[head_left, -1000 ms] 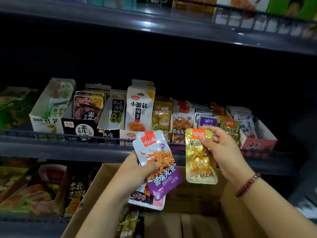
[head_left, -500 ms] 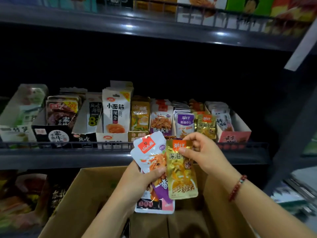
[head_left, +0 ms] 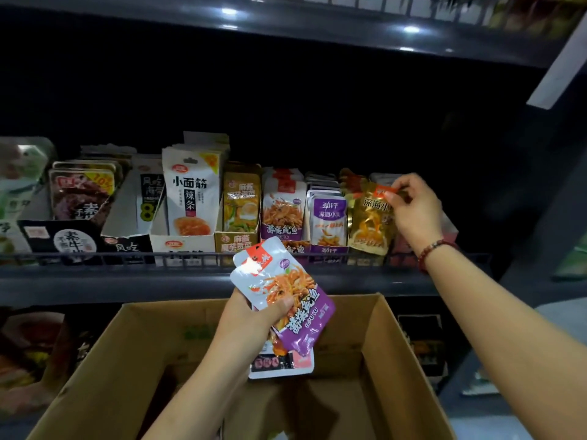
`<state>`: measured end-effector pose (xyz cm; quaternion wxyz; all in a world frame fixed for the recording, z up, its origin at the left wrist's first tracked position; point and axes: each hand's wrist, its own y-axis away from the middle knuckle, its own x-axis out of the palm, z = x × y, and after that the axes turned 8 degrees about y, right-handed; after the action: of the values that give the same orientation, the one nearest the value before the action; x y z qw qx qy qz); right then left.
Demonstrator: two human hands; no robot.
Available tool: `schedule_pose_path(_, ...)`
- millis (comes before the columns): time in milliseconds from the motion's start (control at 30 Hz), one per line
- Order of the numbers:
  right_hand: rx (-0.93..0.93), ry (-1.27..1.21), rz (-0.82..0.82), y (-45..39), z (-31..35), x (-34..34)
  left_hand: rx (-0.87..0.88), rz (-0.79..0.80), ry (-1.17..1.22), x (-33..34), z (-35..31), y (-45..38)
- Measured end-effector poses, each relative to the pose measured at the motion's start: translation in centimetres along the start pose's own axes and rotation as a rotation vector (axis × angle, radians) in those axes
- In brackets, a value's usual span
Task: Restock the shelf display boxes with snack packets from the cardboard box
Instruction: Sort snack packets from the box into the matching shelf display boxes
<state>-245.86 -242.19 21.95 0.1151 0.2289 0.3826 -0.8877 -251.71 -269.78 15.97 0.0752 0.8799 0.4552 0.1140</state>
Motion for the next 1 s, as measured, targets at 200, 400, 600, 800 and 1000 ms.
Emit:
schedule_pose_path(200, -0.080, 0.030, -0.002, -1.4, 0.0, 0.4, -0.003, 0.007, 0.028, 0.3, 0.4, -0.4)
schedule_pose_path(400, 0.023, 0.156, 0.197, 0.1, -1.9, 2.1, -0.005, 0.011, 0.052, 0.3, 0.5, -0.5)
schedule_pose_path(600, 0.052, 0.217, 0.229, 0.5, -2.0, 1.8, -0.019, 0.029, 0.046, 0.2, 0.4, -0.5)
schedule_pose_path(800, -0.130, 0.084, 0.197, 4.3, 1.1, -0.2, -0.009, 0.072, 0.030, -0.2, -0.1, -0.2)
schedule_pose_path(1000, 0.078, -0.253, 0.832, 9.9, 5.8, -1.0, 0.057, 0.122, -0.052, -0.2, -0.1, 0.0)
